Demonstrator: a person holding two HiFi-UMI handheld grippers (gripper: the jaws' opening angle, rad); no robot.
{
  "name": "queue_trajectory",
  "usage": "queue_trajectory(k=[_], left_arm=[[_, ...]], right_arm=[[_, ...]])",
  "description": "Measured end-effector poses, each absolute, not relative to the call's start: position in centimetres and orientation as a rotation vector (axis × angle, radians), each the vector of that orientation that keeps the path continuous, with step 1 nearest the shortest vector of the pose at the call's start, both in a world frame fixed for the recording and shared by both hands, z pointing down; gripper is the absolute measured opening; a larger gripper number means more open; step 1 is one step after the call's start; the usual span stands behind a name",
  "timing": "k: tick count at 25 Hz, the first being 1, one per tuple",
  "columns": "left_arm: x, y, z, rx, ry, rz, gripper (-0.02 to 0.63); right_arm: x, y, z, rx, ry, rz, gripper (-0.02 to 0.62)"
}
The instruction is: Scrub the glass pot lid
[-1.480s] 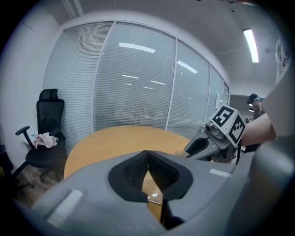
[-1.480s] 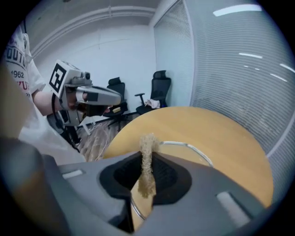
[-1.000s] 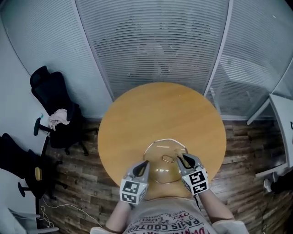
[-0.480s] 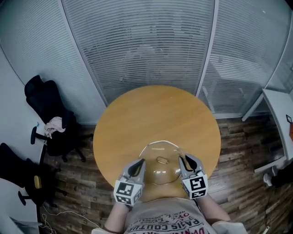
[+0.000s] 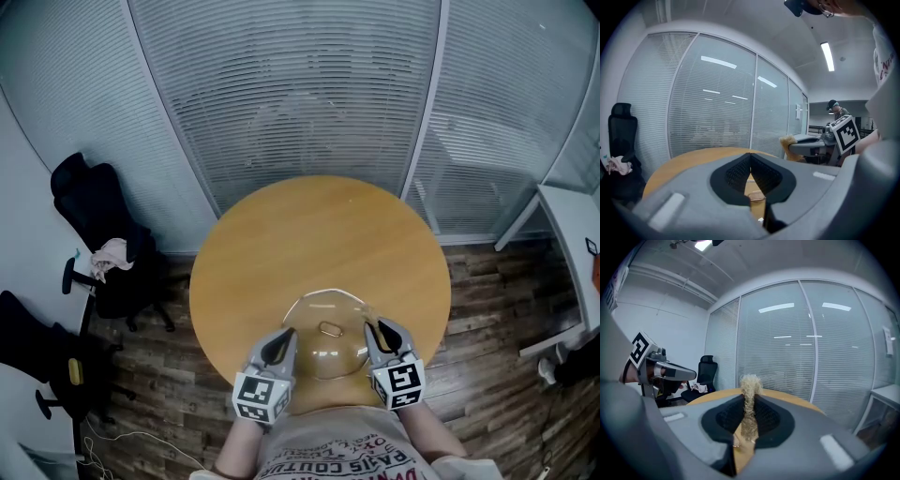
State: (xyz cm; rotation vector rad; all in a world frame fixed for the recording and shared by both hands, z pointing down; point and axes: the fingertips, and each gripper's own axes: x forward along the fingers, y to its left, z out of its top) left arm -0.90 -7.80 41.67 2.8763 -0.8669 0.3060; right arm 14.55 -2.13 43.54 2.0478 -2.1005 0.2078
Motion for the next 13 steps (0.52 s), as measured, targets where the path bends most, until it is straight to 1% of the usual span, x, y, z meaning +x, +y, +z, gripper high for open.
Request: queue_trajectory(k=[13], left_arm=[[-0.15,-7.66,42.42,2.859,-0.858,0.349,0.008]], right_arm=[[14.67,-2.14,43.5,2.044,-2.11,0.189,0.058]])
